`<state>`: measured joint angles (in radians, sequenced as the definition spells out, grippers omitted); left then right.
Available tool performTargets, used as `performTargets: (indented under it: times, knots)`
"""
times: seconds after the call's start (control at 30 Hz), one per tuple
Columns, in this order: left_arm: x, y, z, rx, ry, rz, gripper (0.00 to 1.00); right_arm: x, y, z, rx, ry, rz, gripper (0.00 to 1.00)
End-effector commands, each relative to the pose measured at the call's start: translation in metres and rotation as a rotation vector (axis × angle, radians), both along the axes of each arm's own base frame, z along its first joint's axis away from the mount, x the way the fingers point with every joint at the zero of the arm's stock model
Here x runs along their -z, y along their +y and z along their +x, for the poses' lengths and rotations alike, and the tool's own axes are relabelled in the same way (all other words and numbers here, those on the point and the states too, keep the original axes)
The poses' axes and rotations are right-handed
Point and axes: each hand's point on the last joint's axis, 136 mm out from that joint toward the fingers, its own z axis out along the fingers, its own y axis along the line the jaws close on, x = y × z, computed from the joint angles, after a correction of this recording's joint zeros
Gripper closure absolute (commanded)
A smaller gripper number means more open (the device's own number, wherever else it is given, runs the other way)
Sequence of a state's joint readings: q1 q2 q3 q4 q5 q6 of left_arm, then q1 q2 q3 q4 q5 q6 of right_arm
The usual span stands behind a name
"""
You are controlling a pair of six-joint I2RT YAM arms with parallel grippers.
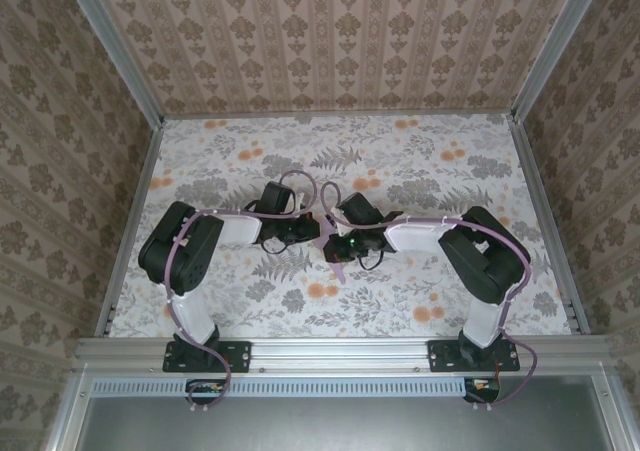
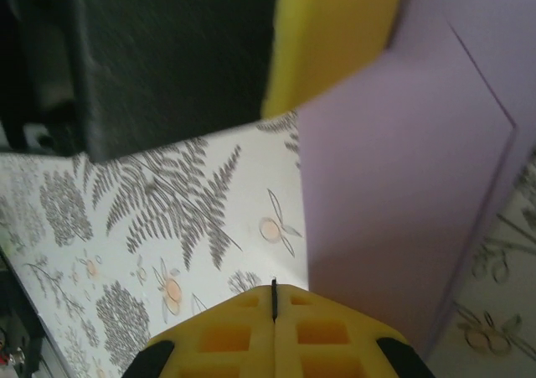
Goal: Fold a paper plane with a square sheet of paper (pick it up from the middle)
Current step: Fold the wing for the fifth time at the center of the table.
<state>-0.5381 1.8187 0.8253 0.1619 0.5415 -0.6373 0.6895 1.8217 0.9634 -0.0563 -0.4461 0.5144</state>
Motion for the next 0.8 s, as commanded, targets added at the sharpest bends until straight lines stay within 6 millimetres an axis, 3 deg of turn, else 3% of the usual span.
performTargets:
  times: [0.0,0.2,0.4,0.67,0.77]
  knots:
    - [0.035,0.014,-0.015,-0.016,0.08,0.105,1.0,0.003,0.01,0.008,0.01,0.011,0.023,1.0]
    - [0.039,0.018,-0.016,-0.017,0.082,0.127,1.0,0.018,-0.001,0.001,0.027,0.032,-0.006,1.0]
    - [0.046,0.021,-0.016,-0.021,0.092,0.142,1.0,0.029,-0.02,-0.03,0.03,0.074,0.013,1.0]
    - [0.048,0.023,-0.012,-0.027,0.1,0.149,1.0,0.02,-0.041,-0.07,-0.002,0.089,0.035,1.0]
    - [0.043,0.019,-0.009,-0.021,0.093,0.133,1.0,0.015,-0.049,-0.077,-0.006,0.074,0.018,1.0]
